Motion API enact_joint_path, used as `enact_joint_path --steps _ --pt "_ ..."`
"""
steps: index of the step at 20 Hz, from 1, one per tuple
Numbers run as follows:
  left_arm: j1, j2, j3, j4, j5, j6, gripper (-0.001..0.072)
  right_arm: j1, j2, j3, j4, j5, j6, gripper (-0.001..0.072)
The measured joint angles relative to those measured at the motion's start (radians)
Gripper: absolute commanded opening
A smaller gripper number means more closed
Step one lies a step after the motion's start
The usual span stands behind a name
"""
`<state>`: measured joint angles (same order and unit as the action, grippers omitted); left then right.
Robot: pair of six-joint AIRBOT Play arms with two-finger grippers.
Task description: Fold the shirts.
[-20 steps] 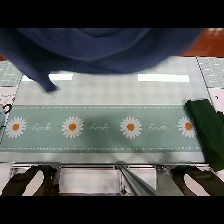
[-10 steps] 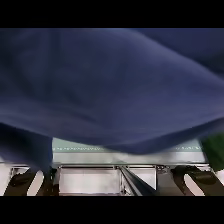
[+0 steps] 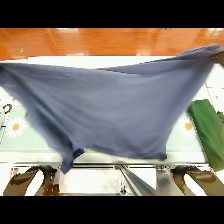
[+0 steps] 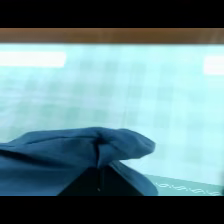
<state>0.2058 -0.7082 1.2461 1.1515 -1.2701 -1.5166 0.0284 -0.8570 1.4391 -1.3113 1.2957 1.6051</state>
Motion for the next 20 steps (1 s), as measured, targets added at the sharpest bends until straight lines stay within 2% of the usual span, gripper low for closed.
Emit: enact_joint_path --steps 3,7,11,12,13,14,15,17,20 --pt "0.000 -0.163 -0.131 -0.034 0.196 0.051 0.0016 -0.001 -0.196 -0.049 0.013 -0.121 -0.026 0.0027" --pt "-0.001 -0.445 -0.137 -0.112 0.454 0.081 0.0016 -0.023 -0.475 -0.037 0.066 -0.309 -0.043 0.0028" --pt "-0.029 -0.679 -0.043 -0.170 0.559 0.092 0.0016 -0.050 -0.675 0.054 0.172 -0.475 -0.077 0.0029" --pt "-0.041 -0.719 -0.019 -0.176 0.570 0.092 0.0017 -0.054 -0.710 0.078 0.214 -0.512 -0.087 0.0077" --pt "-0.055 -0.755 0.005 -0.182 0.580 0.092 0.0050 -0.055 -0.734 0.097 0.254 -0.535 -0.093 0.0261" --pt "-0.066 -0.779 0.022 -0.187 0.583 0.095 0.0268 -0.056 -0.753 0.111 0.294 -0.555 -0.103 0.0414" --pt "-0.076 -0.797 0.039 -0.192 0.583 0.095 0.0496 -0.057 -0.764 0.121 0.323 -0.568 -0.111 0.0416" --pt "-0.079 -0.818 0.079 -0.185 0.540 0.095 0.0505 -0.074 -0.766 0.135 0.365 -0.565 -0.119 0.0414" --pt "-0.026 -0.831 0.180 -0.096 0.318 0.095 0.0505 -0.151 -0.716 0.143 0.392 -0.449 -0.128 0.0409"
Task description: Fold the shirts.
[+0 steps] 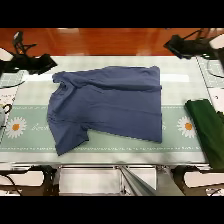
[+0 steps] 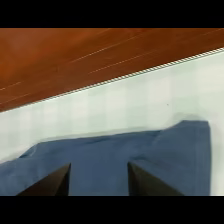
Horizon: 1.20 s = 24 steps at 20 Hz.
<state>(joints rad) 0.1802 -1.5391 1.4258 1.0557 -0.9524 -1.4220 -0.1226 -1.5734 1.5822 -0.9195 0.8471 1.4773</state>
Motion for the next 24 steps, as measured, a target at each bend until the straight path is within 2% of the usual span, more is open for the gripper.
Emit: enact_joint_path --steps 3,6,10,13,18,24 --pt "0.097 0.024 0.029 0.061 -0.286 0.035 0.0505 -0.087 0.083 -0.070 -0.010 0.223 0.005 0.0409" --pt "0.196 0.129 -0.115 0.068 -0.425 0.059 0.0505 -0.127 0.244 -0.301 -0.007 0.279 -0.026 0.0409" --pt "0.336 0.274 -0.394 0.016 -0.399 0.129 0.0504 -0.178 0.473 -0.663 0.065 0.221 -0.106 0.0409" --pt "0.443 0.266 -0.518 -0.086 -0.381 0.190 0.0504 -0.209 0.582 -0.829 0.140 0.201 -0.173 0.0409" --pt "0.523 0.149 -0.584 -0.131 -0.377 0.237 0.0503 -0.226 0.643 -0.918 0.204 0.180 -0.213 0.0408" --pt "0.460 0.059 -0.595 -0.163 -0.327 0.252 0.0503 -0.229 0.656 -0.937 0.232 0.171 -0.224 0.0408"
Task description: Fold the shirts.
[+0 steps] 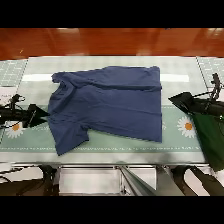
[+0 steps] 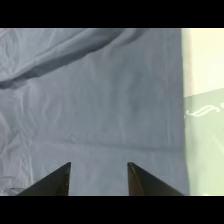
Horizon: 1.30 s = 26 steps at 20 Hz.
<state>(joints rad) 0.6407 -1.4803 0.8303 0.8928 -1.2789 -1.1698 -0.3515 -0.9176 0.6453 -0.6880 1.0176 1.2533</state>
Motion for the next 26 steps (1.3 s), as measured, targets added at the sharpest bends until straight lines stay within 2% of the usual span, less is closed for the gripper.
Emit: enact_joint_path --steps 2,4,6,9,12,17,22,26 --pt "-0.030 -0.008 0.000 -0.013 0.034 -0.004 0.0472 0.000 0.001 -0.002 0.004 -0.003 0.000 0.0408" --pt "-0.064 -0.014 0.000 -0.010 0.082 0.008 0.0019 -0.001 0.002 -0.003 0.005 -0.013 0.000 0.0408" --pt "-0.101 -0.017 0.002 -0.007 0.090 0.040 0.0015 -0.010 0.002 -0.002 0.005 -0.026 0.004 0.0408" --pt "-0.137 -0.014 0.021 -0.003 0.032 0.075 0.0016 -0.096 0.002 0.001 -0.051 -0.012 0.030 0.0408" --pt "-0.153 0.006 0.034 -0.016 -0.011 0.090 0.0015 -0.182 0.002 -0.040 -0.167 0.116 0.083 0.0408" --pt "-0.159 0.029 0.040 -0.020 -0.035 0.090 0.0016 -0.221 0.002 -0.164 -0.255 0.291 0.081 0.0408" --pt "-0.161 0.035 0.040 -0.021 -0.038 0.086 0.0015 -0.229 0.002 -0.265 -0.287 0.325 0.077 0.0408" --pt "-0.161 0.035 0.040 -0.022 -0.037 0.083 0.0016 -0.230 -0.036 -0.301 -0.246 0.300 0.044 0.0408"
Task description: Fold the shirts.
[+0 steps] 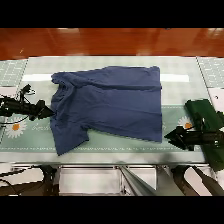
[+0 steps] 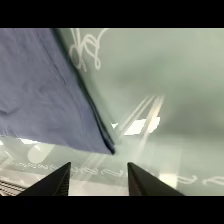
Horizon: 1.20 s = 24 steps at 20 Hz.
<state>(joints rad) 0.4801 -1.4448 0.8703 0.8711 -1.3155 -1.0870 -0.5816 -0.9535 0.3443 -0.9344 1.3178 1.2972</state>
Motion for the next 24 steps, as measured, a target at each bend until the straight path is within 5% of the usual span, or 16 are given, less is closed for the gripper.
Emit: enact_joint_path --steps 8,9,11,19,24 --pt "0.000 0.000 0.000 0.000 0.006 0.000 0.0016 0.039 -0.170 -0.012 0.106 -0.061 -0.074 0.0408" --pt "0.000 0.000 0.000 0.000 0.005 0.000 0.0015 0.071 -0.187 -0.011 0.123 -0.072 -0.079 0.0371" --pt "0.000 0.001 0.000 0.000 0.005 0.000 0.0016 0.154 -0.215 -0.005 0.153 -0.132 -0.090 0.0030" --pt "0.000 0.031 0.012 -0.015 -0.014 -0.008 0.0015 0.319 -0.206 0.145 0.196 -0.165 -0.103 0.0027" --pt "0.000 0.190 0.190 -0.215 -0.026 0.000 0.0015 0.331 -0.113 0.538 0.184 -0.103 -0.044 0.0027"
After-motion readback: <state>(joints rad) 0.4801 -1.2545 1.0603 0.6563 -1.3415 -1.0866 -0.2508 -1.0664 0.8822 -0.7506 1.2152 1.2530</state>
